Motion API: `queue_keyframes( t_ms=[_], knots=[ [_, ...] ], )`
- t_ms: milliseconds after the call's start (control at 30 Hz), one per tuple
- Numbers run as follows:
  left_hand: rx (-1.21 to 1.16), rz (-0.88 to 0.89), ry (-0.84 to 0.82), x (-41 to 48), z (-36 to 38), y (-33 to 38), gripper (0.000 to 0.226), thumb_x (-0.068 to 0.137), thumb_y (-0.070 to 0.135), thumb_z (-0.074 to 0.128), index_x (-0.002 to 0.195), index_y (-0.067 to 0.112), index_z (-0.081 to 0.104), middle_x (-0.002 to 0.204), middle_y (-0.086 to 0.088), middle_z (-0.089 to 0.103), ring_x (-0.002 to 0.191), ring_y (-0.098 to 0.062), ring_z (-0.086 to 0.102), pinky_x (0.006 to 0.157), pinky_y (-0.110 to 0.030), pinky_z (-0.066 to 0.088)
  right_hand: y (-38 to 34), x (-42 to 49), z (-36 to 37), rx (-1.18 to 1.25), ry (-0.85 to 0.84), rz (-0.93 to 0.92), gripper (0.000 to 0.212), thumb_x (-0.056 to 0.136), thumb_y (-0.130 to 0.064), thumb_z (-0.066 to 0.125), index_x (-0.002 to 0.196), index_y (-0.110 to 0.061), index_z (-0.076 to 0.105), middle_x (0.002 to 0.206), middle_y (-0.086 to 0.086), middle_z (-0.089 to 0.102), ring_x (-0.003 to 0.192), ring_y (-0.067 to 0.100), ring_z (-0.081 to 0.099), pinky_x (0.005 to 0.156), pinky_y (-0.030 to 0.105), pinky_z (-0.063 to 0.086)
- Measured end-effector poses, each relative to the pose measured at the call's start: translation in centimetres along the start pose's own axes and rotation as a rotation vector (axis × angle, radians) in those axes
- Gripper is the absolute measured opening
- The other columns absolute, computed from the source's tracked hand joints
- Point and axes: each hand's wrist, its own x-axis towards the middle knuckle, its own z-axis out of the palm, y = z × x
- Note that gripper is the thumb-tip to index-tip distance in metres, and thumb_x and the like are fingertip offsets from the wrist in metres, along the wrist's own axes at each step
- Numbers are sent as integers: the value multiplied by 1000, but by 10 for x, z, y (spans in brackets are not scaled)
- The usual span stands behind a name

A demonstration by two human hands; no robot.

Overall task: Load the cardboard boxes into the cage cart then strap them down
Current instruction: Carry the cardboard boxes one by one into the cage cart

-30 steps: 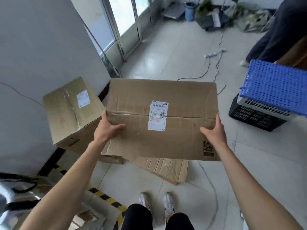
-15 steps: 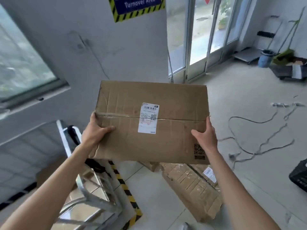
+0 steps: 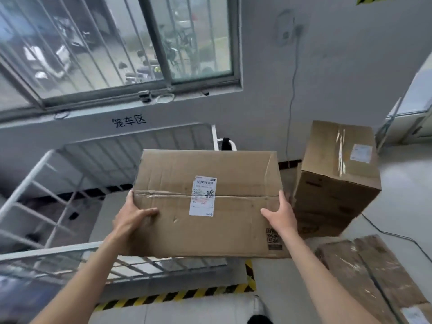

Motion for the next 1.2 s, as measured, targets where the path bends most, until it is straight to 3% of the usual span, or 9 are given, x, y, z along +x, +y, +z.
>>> queue_keyframes(
  t_ms=[100, 200, 333, 467, 600, 733, 1000, 1200],
  knots=[
    [-5, -117, 14, 27, -20, -52, 122, 54, 53, 90, 154, 31, 23, 144, -8, 55, 130, -34, 53, 108, -45, 39, -30, 14, 59, -61, -84, -12, 94, 87, -43, 68, 159, -31, 10, 159, 9, 30, 139, 32, 39, 102, 45, 44],
    [-27, -177, 24, 61, -34, -84, 118, 61, 51, 90, 155, 28, 22, 147, -6, 52, 131, -32, 51, 106, -45, 40, -69, 40, 102, -153, -38, -93, 90, 83, -52, 64, 157, -34, 16, 155, 2, 35, 128, 32, 51, 92, 42, 45],
    [-30, -232, 58, 116, -52, -101, 112, 66, 53, 86, 154, 28, 22, 147, -3, 52, 131, -30, 52, 104, -42, 40, -136, 95, 145, -222, -47, -151, 87, 81, -52, 63, 156, -34, 23, 151, 3, 40, 128, 34, 50, 98, 49, 41],
    [-93, -221, 74, 168, -74, -109, 111, 67, 47, 88, 155, 26, 23, 146, -3, 53, 130, -27, 52, 100, -38, 38, -180, 130, 185, -258, -51, -174, 86, 81, -56, 60, 155, -35, 23, 150, 4, 42, 127, 35, 51, 96, 47, 42],
    [-30, -256, 57, 210, -102, -127, 110, 62, 59, 84, 151, 36, 24, 144, 1, 55, 129, -31, 53, 109, -48, 39, -200, 142, 230, -252, -107, -137, 85, 82, -57, 59, 156, -34, 22, 154, 3, 40, 129, 37, 50, 97, 48, 42],
    [-1, -229, 36, 265, -131, -155, 108, 58, 58, 84, 147, 40, 24, 141, 4, 57, 126, -32, 55, 105, -51, 42, -206, 139, 296, -165, -146, -63, 86, 86, -47, 66, 157, -29, 22, 157, 8, 34, 138, 33, 42, 103, 47, 39],
    [13, -227, -110, 411, -176, -277, 115, 64, 53, 87, 154, 35, 17, 150, -2, 48, 133, -32, 50, 106, -50, 41, -237, 128, 471, -110, -88, 99, 84, 87, -42, 70, 157, -31, 24, 158, 7, 32, 141, 30, 36, 107, 45, 36],
    [-12, -234, -195, 513, -197, -383, 110, 64, 47, 87, 151, 40, 20, 144, 2, 54, 128, -27, 54, 103, -48, 44, -245, 122, 608, -81, -98, 240, 86, 87, -40, 71, 157, -34, 22, 161, 6, 29, 145, 27, 30, 113, 45, 31]
  ],
)
